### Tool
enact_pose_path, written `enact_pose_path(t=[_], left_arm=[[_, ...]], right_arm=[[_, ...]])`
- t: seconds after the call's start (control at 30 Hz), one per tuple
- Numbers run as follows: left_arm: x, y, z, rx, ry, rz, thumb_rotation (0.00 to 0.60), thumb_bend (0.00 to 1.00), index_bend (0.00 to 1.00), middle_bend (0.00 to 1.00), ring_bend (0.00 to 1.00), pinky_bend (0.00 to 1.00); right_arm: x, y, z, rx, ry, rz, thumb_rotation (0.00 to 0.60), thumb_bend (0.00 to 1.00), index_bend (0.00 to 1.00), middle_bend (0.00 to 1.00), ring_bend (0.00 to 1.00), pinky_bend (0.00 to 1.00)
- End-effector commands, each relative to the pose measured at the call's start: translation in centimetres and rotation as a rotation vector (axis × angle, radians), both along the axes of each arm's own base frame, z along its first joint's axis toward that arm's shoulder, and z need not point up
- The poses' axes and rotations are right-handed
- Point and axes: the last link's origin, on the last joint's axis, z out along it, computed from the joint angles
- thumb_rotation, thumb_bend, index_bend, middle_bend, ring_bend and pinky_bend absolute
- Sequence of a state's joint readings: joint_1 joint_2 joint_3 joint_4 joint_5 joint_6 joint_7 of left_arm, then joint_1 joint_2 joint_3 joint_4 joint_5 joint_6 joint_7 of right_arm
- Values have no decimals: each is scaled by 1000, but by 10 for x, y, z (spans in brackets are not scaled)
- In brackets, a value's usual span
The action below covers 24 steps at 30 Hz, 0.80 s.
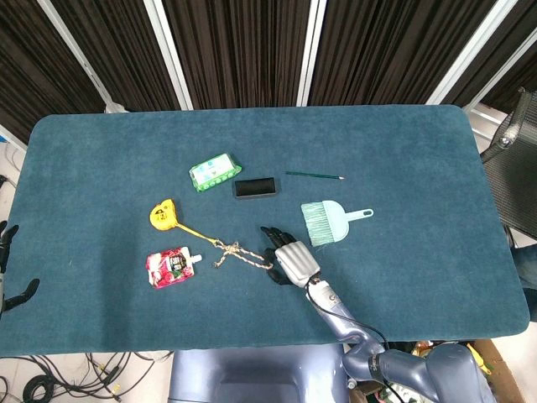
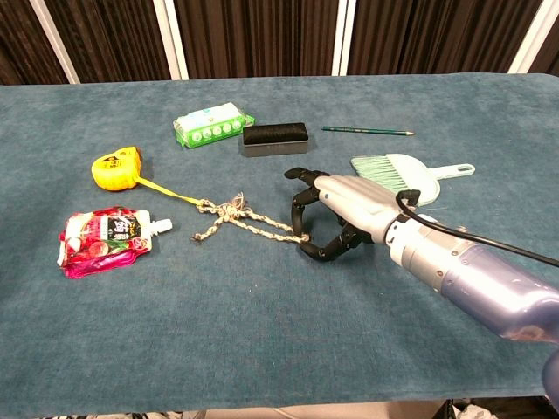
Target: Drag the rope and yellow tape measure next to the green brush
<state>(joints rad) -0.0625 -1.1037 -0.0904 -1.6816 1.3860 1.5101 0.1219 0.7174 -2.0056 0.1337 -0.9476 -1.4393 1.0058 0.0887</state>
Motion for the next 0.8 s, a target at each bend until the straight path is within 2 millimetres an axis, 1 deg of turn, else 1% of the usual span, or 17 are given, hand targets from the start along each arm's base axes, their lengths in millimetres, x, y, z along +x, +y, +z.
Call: enact_pose_path(t=[0.03,0.13,0.4,0.6,0.8], left_arm=[[0,0,0,0,0,0,600,244,40,0,0,0],[0,0,0,0,0,0,600,244,40,0,0,0],[0,0,0,1,0,0,600,244,39,0,0,0],[0,0,0,1,1,0,600,244,39,0,0,0],[0,0,1,2,1,1,600,244,40,0,0,0]], right_arm=[[0,-1,-1,1,3,0,600,330,538,0,24,151],[1,-1,-2,1,5,1,600,350,549,0,24,150],[2,-5,-4,2,-10,-13,600,444,618,0,29,151],[4,-6,-1,-4,-21,-7,600,449,638,0,31,151],[6,-14,7,-27,-33,-9,600,449,645,0,31,151]])
